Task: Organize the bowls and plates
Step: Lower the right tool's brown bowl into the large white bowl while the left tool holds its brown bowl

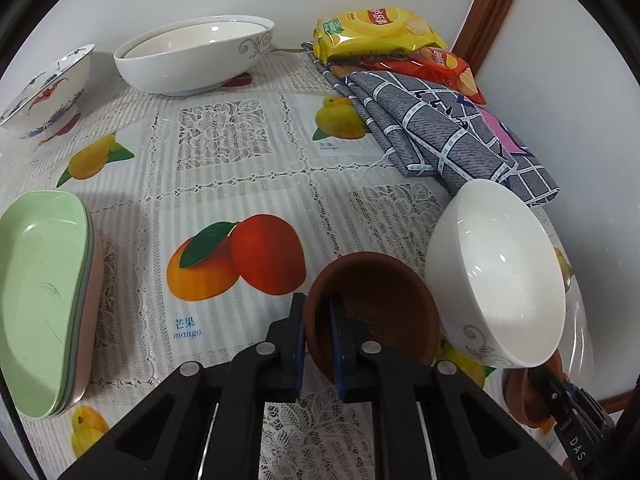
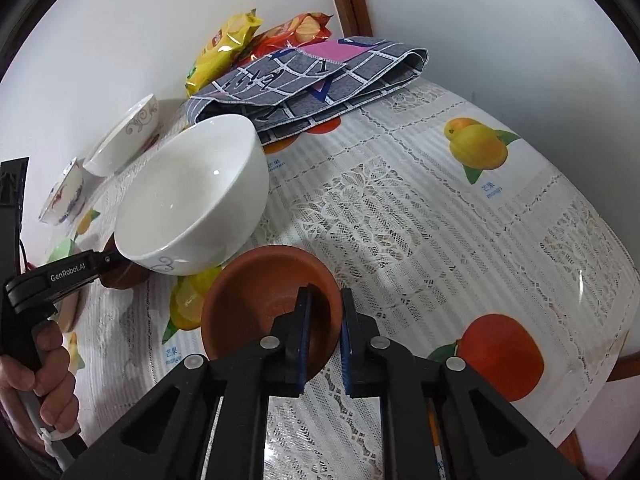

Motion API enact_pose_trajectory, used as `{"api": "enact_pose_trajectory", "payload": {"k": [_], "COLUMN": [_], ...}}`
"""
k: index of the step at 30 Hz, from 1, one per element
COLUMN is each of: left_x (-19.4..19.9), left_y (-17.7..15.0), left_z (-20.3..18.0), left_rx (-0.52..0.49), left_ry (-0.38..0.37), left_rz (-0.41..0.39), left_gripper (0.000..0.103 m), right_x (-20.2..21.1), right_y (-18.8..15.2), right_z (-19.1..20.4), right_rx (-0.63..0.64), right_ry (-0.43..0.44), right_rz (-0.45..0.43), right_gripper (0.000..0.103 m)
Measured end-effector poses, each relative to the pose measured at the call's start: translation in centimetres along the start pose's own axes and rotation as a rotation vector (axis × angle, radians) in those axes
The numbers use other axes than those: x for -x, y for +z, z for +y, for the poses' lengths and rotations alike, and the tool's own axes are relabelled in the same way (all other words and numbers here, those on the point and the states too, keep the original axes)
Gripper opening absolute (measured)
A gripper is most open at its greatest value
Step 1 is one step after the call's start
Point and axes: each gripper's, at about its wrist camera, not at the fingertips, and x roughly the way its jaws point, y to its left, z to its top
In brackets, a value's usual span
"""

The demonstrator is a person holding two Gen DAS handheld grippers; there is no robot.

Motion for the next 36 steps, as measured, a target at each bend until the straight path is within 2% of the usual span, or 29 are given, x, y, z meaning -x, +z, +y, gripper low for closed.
{"api": "enact_pose_trajectory", "payload": {"k": [6, 12, 19, 26, 36], "left_x": [1.2, 2.9, 5.9, 9.5, 12.4], "left_y": [-0.1, -0.2, 0.3, 2.2, 5.7], "left_z": [0.4, 1.0, 1.9, 2.5, 2.7], "left_rx": [0.006, 0.004, -0.010, -0.031, -0.062], "left_ry": [-0.026, -0.024, -0.024, -0.022, -0.025], "left_rz": [-0.005, -0.014, -0.049, -0.105, -0.175], "left_gripper": [0.009, 0.009, 0.009, 0.009, 0.009], "right_x": [1.1, 1.6, 3.8, 6.7, 10.0], "right_y": [0.1, 0.0, 0.1, 3.2, 10.2], "right_z": [0.3, 0.2, -1.2, 1.0, 7.4], "right_rx": [-0.006, -0.008, -0.095, -0.083, -0.008], "right_ry": [0.027, -0.003, 0.001, 0.010, 0.063], "right_rz": [-0.048, -0.066, -0.095, -0.161, -0.258], "right_gripper": [0.010, 0.010, 0.010, 0.010, 0.010]}}
